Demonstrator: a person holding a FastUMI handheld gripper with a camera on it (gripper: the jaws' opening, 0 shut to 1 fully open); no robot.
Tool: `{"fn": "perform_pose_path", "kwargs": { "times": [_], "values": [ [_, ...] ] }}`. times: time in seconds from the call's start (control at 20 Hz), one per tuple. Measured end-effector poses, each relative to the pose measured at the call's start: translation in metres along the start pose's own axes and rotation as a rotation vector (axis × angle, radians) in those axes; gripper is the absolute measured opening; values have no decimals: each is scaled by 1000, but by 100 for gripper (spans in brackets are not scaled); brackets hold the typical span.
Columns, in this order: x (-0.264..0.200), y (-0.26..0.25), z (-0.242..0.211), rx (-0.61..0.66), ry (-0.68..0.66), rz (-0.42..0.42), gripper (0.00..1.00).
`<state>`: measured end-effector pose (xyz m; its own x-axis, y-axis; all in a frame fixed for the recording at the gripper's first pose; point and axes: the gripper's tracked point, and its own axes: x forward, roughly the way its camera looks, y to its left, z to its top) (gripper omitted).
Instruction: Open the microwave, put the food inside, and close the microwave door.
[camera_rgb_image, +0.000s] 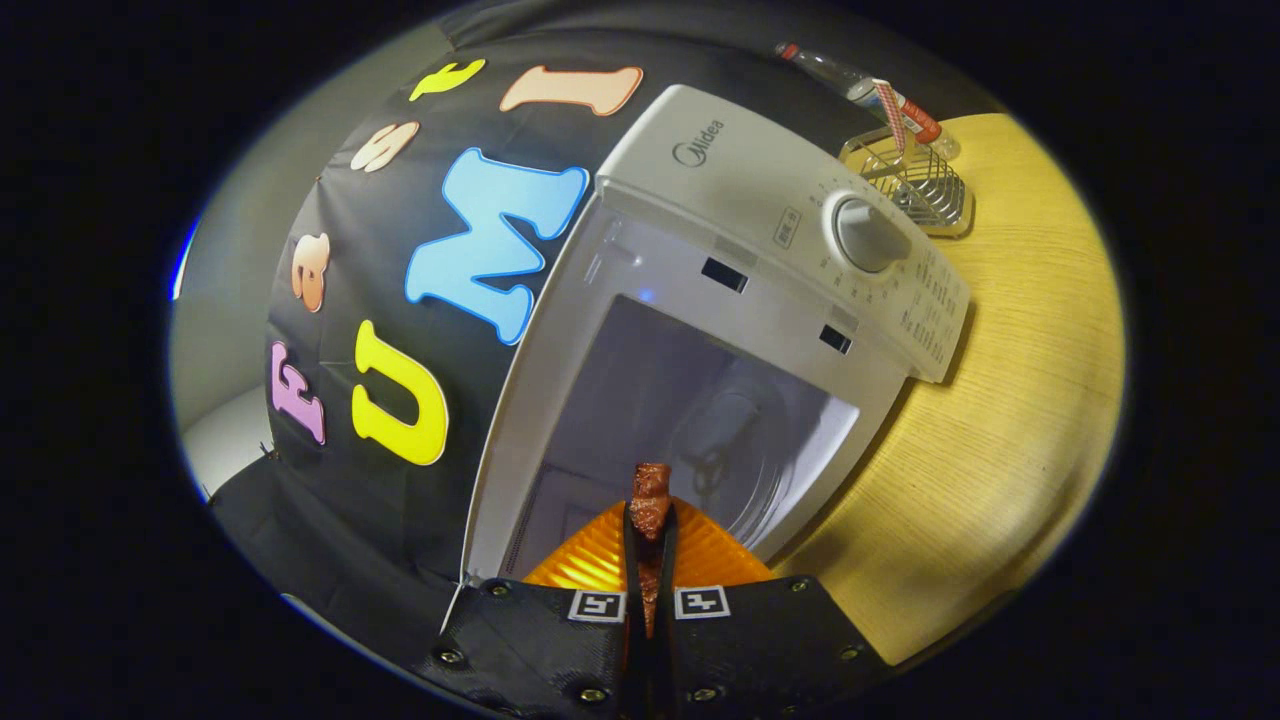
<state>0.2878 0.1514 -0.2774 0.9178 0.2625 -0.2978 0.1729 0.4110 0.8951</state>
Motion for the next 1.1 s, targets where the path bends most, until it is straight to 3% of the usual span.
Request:
{"fn": "perform_pose_path", "kwargs": {
  "times": [0.6, 0.95, 1.0, 1.05, 1.1],
  "values": [
    [71, -26, -8, -49, -88, -53, 4],
    [74, -38, -14, -59, -49, -84, 12],
    [73, -36, -17, -52, -32, -77, 27],
    [71, -23, -19, -39, -27, -39, 63],
    [68, -29, -15, -69, -28, -82, 100]
  ]
}}
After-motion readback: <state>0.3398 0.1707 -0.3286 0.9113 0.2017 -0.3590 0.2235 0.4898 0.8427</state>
